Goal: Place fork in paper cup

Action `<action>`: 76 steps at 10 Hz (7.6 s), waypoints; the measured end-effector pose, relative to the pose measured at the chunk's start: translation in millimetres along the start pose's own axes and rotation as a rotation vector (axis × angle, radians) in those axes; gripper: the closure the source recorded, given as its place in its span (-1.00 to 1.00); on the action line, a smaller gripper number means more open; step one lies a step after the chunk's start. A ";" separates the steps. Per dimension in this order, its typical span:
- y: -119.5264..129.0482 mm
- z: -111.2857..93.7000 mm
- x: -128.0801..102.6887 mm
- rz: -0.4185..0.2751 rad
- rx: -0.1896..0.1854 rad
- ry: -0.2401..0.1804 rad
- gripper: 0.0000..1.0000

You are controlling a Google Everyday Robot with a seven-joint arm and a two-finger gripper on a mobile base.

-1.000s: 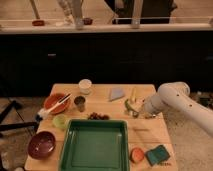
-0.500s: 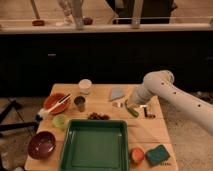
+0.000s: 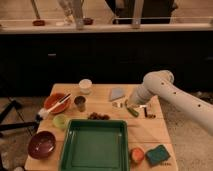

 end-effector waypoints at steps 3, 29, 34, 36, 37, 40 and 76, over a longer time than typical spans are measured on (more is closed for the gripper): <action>-10.0 -2.1 -8.6 -0.007 0.039 -0.026 1.00; -130.0 30.0 -175.5 -0.131 0.093 -0.257 1.00; -139.1 44.2 -212.5 -0.200 0.038 -0.296 1.00; -141.7 50.8 -223.5 -0.226 0.015 -0.291 1.00; -143.1 54.1 -227.9 -0.235 0.008 -0.288 1.00; -147.2 69.7 -242.0 -0.260 -0.022 -0.278 1.00; -175.6 151.4 -246.6 -0.237 -0.185 -0.205 0.29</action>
